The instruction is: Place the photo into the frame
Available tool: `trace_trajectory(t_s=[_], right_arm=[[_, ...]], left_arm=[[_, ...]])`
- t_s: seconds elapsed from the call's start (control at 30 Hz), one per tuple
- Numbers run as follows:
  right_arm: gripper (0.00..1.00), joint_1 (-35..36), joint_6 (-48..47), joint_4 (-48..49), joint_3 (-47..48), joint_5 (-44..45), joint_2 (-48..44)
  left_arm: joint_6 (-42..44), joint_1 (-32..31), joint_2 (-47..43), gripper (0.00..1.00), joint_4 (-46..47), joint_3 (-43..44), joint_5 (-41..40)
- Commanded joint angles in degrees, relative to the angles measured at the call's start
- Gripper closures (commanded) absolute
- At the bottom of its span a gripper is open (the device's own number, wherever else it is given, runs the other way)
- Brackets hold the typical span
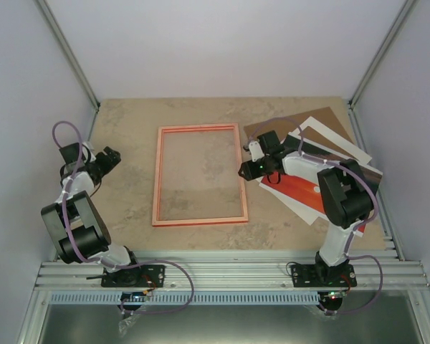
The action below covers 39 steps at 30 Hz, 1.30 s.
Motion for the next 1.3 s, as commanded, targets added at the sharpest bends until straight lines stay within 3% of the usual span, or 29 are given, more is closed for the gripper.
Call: trace_trajectory(t_s=[0.0,0.6,0.87,1.27], right_arm=[[0.45,1.23,-2.0,1.44,-1.51,5.67,1.54],[0.39,6.17,-5.41,5.12,-4.22,19.88,7.55],[0.36,7.13,-4.8,4.56,-4.64,22.09,7.43],[0.35,5.33,-4.75,1.4,-0.03,2.56,-1.7]], left_arm=[[0.95,-0.43,-0.4,0.02,-0.29,0.78,-0.98],[2.1,-1.79,-1.1,0.02,-1.09,0.73,-3.85],[2.49,-2.57,-1.02,0.02,-1.41,0.92,-4.98],[6.82,-5.24,-1.3,0.02,-2.58,1.86,-3.32]])
